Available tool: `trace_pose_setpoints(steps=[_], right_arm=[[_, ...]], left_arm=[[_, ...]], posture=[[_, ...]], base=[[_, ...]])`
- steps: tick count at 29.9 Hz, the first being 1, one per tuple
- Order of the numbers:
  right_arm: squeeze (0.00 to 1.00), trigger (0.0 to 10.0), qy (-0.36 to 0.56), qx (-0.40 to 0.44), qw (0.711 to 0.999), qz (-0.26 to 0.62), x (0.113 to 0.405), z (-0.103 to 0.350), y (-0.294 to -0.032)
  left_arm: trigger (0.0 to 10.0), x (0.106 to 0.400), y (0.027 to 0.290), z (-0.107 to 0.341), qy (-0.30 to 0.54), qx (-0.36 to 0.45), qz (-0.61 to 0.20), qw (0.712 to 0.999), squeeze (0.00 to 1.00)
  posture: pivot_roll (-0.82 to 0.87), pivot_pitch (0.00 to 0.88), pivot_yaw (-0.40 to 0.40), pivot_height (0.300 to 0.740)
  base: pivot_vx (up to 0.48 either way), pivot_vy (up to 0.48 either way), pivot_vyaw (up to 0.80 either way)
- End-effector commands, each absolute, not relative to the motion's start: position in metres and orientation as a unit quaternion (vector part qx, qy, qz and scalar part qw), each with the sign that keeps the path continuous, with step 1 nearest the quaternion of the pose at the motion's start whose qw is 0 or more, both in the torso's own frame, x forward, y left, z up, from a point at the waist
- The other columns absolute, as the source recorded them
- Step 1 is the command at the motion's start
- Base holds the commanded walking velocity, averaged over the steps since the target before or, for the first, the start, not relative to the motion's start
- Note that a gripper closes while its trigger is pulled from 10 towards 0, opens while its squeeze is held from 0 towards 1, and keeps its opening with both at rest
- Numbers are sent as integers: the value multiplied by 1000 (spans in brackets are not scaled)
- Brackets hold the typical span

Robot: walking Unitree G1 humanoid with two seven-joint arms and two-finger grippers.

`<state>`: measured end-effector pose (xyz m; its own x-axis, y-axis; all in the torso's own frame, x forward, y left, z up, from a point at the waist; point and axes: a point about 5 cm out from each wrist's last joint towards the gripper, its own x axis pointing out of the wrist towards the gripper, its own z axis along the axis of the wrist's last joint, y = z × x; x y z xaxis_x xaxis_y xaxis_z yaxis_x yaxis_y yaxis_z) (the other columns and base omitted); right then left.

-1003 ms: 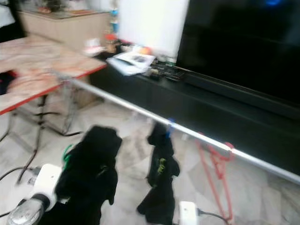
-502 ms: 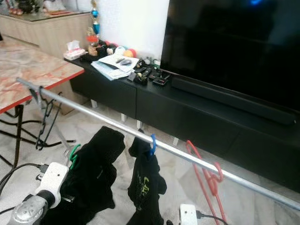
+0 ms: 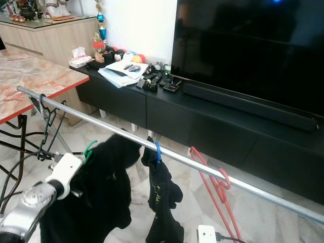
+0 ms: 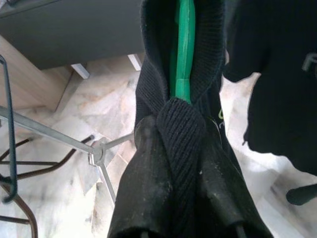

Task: Hang hanger

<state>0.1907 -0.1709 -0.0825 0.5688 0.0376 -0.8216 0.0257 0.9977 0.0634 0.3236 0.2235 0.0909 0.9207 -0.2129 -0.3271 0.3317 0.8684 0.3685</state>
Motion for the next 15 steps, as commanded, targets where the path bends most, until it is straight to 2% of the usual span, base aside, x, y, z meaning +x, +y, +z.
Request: trace_pose_setpoints(steps=[1, 7, 11, 12, 15], right_arm=[[0, 10000, 463, 34, 886, -1, 191, -82, -171], [0, 10000, 463, 39, 886, -5, 190, -83, -170], [0, 10000, 467, 38, 883, -5, 187, -84, -171], [0, 10000, 469, 36, 882, -4, 186, -85, -172], [0, 10000, 470, 35, 882, -2, 185, -85, -172]], left_arm=[[10000, 335, 220, 104, 112, 221, -144, 958, 0], [10000, 335, 216, 105, 94, 203, -142, 964, 0], [10000, 314, 218, 90, 92, 163, -110, 976, 0], [10000, 300, 221, 83, 86, 119, -72, 987, 0], [10000, 290, 222, 79, 81, 94, -46, 991, 0]], posture=[[204, 0, -6, 740], [192, 0, 4, 740], [208, 0, -5, 740], [212, 0, -8, 740], [216, 0, -12, 740]], base=[[0, 0, 0], [0, 0, 0], [0, 0, 0], [0, 0, 0], [0, 0, 0]])
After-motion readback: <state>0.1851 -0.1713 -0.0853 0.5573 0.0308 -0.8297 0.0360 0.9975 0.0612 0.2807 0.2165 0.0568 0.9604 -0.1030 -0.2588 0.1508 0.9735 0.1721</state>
